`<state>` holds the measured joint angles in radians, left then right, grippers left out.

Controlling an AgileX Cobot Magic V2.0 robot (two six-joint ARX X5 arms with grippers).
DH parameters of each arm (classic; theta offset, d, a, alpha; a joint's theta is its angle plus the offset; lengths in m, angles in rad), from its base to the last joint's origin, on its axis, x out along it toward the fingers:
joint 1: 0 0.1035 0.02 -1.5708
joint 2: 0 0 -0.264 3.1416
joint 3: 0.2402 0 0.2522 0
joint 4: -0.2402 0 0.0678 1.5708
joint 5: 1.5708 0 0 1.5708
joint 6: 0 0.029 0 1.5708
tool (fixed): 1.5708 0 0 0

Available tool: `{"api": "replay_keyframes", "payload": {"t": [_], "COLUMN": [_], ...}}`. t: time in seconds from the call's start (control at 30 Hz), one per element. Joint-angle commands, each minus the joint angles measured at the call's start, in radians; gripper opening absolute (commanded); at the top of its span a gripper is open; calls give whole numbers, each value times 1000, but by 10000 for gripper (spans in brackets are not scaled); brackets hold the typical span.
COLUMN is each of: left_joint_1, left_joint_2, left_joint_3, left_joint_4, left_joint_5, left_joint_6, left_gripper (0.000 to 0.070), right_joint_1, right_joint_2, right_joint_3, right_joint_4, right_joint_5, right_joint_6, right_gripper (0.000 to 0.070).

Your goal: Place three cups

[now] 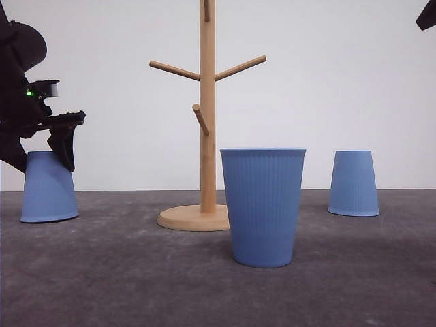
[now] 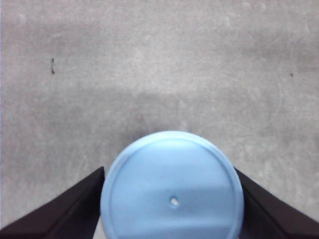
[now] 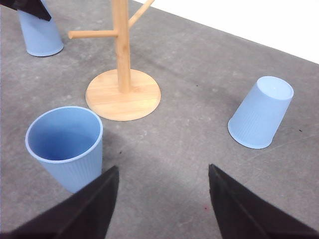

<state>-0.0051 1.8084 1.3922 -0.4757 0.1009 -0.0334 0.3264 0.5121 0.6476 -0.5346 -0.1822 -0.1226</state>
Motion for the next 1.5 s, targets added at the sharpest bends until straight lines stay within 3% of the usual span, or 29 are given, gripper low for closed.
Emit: {"api": "replay_keyframes", "payload": {"t": [0.0,0.23,0.6,1.0,1.47], "left_joint_1": [-1,9,83,153,46], "left_joint_2": [-49,-190,-269,-260,-188], "left_joint_3": [24,24,43,43,43], "left_joint_4": [0,-55,-40,262,351], "left_joint_5": [4,112,450,740,768], "left_joint_6": [14,-58,-332,-683,-713], "left_gripper": [389,390,393,393,392], "right_joint_1": [5,5,5,5,5], "right_joint_2": [3,3,3,3,3], "right_joint_3": [16,16,16,16,16], "right_joint_4": [10,11,31,85,90], "right_joint_5": [3,4,3,3,2], "right_joint_6": [15,15,14,15,15], "right_gripper": [361,361,361,361,361]}}
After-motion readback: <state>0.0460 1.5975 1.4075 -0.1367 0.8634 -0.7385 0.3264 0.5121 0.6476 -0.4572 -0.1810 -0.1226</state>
